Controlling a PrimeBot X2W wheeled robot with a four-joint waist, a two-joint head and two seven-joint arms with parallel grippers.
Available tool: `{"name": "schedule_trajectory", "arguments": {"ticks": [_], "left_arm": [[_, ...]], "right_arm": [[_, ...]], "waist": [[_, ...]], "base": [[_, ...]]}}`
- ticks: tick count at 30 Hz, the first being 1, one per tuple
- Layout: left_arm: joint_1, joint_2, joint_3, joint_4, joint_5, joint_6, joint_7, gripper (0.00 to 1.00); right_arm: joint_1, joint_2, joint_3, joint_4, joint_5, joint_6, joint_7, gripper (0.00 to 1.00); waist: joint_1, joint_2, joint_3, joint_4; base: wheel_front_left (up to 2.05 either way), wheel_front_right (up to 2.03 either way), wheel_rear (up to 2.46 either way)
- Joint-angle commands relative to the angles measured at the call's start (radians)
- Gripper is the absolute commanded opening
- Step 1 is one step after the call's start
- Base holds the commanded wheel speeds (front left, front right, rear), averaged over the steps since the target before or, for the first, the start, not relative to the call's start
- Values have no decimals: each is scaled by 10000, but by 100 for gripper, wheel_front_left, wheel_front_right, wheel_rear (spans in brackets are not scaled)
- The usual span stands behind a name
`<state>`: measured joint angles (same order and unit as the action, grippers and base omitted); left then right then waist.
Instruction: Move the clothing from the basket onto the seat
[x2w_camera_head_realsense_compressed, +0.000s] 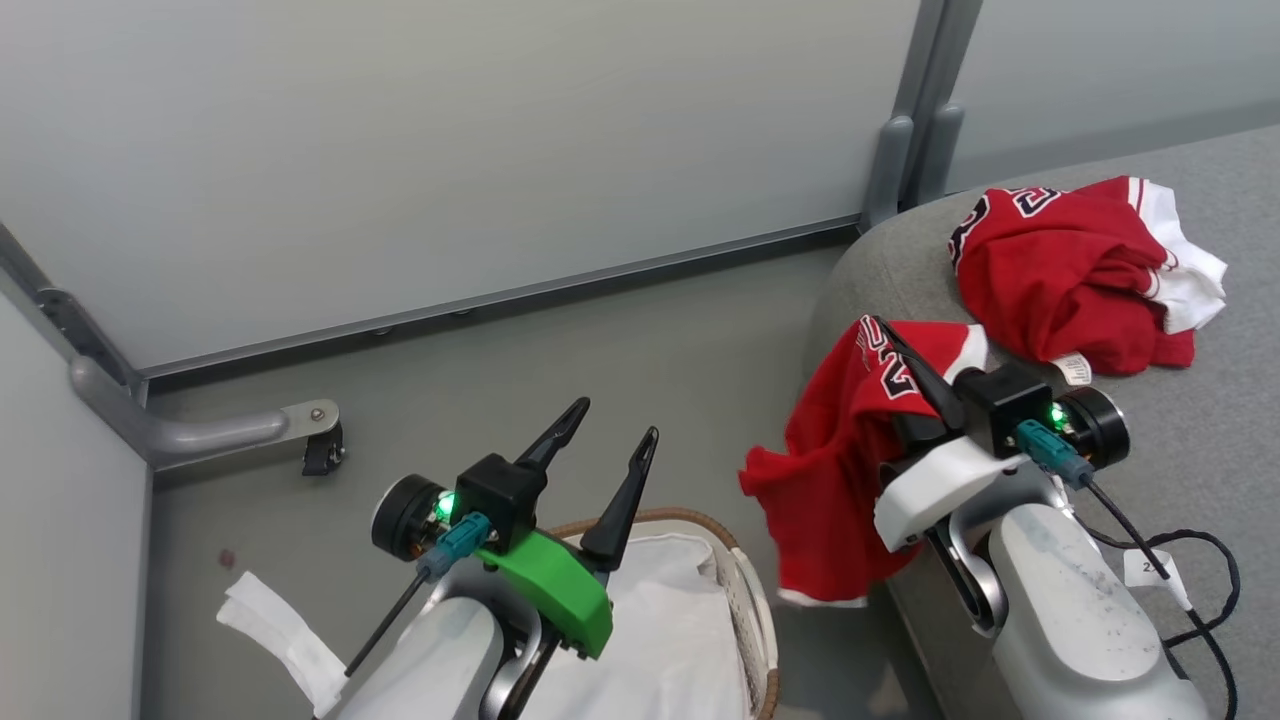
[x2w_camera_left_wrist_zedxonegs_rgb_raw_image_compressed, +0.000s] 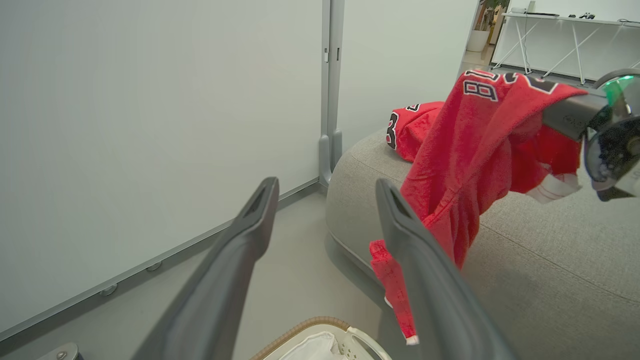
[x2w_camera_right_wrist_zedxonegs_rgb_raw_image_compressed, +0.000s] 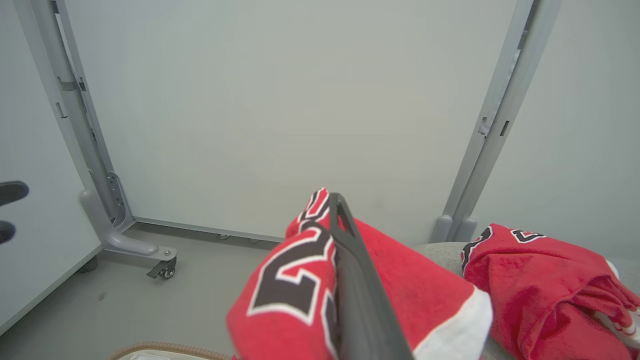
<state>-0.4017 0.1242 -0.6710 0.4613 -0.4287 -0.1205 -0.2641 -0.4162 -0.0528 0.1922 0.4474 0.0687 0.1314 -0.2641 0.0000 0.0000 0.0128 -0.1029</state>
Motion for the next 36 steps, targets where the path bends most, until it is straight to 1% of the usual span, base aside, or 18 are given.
{"name": "schedule_trajectory", "arguments": {"ticks": [1,9,14,22,26,29,33,36], "left_arm": [[231,-52,112,78,68,-21,-4,100],[748,-353,493,235,346,-93,-4,100],[881,-484,652,169,475,-108,-4,100],[679,-592,491,44,565,-118,-4,100],[464,-603,374,13,618,-120,-4,100],[318,-601,293,-14,642,-121,-4,100],[28,-500,178,-88,694,-121,-4,100],[-246,-438,114,-158,729,-122,-4,100]], "right_arm": [[158,-75,-169,-81,-109,-14,-5,0],[430,-189,-1091,-352,-276,-14,-5,0],[470,-223,-1453,-554,-368,-14,-5,0],[363,-345,-1818,-757,-450,-14,-5,0],[218,-377,-1901,-795,-438,-14,-5,0],[-44,-426,-1996,-768,-386,-14,-5,0],[-836,-581,-2081,-717,-452,-14,-5,0],[-1787,-879,-2216,-737,-511,-14,-5,0]], "waist": [[0,0,114,-366],[0,0,269,-1108],[0,0,411,-1726],[0,0,819,-2546],[0,0,1119,-2694],[0,0,1397,-2680],[0,0,1936,-2523],[0,0,2477,-2305]], "base": [[0,0,0],[0,0,0],[0,0,0],[0,0,0],[0,0,0],[0,0,0],[0,0,0],[0,0,0]]}}
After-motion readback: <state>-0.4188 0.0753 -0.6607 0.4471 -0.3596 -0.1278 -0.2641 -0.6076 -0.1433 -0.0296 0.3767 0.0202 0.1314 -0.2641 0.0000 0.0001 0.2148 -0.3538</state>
